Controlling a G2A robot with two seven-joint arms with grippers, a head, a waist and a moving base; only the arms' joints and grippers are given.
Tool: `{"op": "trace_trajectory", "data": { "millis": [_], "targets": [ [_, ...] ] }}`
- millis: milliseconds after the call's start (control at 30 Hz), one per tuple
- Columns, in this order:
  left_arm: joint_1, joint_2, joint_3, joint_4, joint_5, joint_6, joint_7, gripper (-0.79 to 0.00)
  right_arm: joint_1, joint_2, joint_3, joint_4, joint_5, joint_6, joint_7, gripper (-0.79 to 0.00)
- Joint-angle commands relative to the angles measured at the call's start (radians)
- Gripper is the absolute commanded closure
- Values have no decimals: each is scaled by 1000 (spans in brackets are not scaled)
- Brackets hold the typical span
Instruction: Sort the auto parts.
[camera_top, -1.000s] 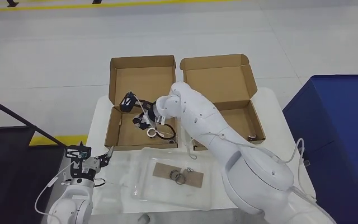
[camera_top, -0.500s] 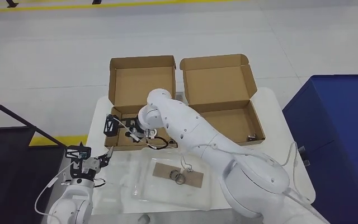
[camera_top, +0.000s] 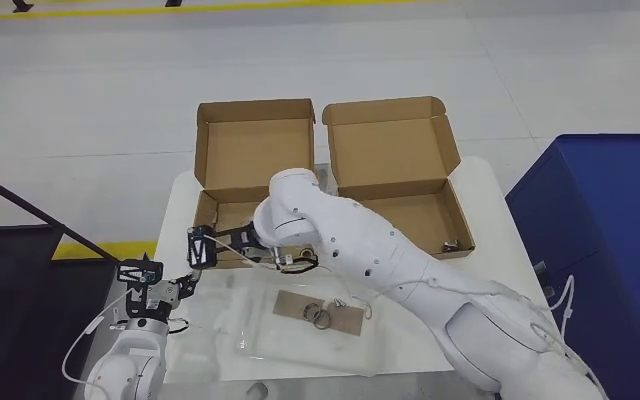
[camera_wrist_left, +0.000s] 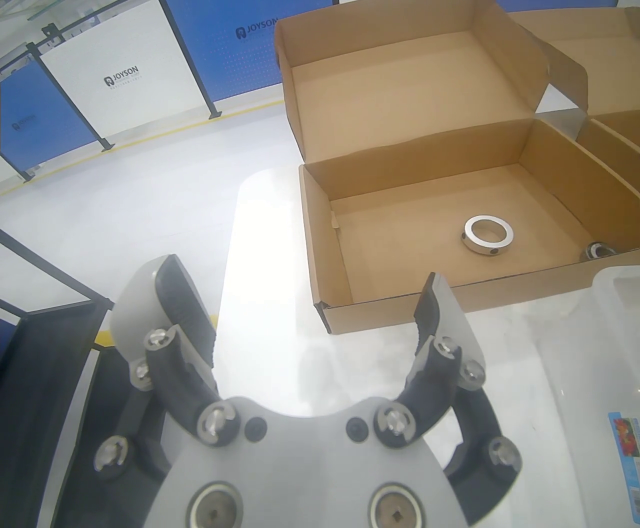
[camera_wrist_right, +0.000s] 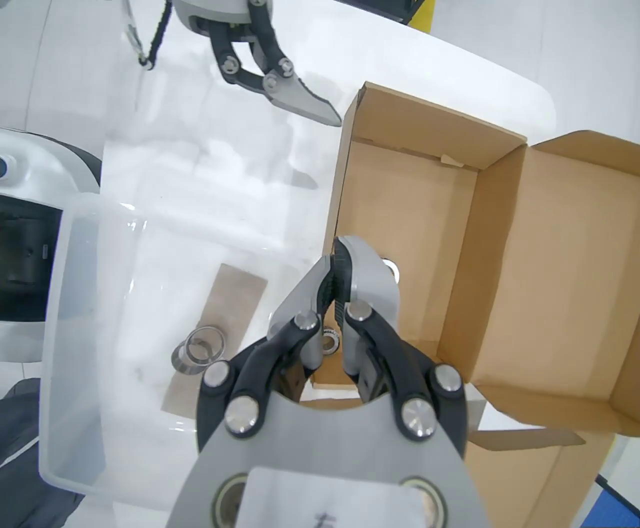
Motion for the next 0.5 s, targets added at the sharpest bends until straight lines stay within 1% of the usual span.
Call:
{"op": "trace_trajectory", "data": {
  "millis": [0, 300, 367, 467],
  "targets": [
    [0, 0, 0, 0, 0, 0, 0, -785, -24, 39, 41, -68, 32, 48, 48, 0],
    [0, 0, 0, 0, 0, 0, 0, -785, -35, 39, 31, -70, 34, 42, 42, 0],
    [0, 0, 0, 0, 0, 0, 0, -785, -23, 41, -24, -67, 38, 52, 53, 0],
    [0, 0, 0, 0, 0, 0, 0, -785, 45, 54, -146, -57, 154, 87, 87, 0]
  ]
}}
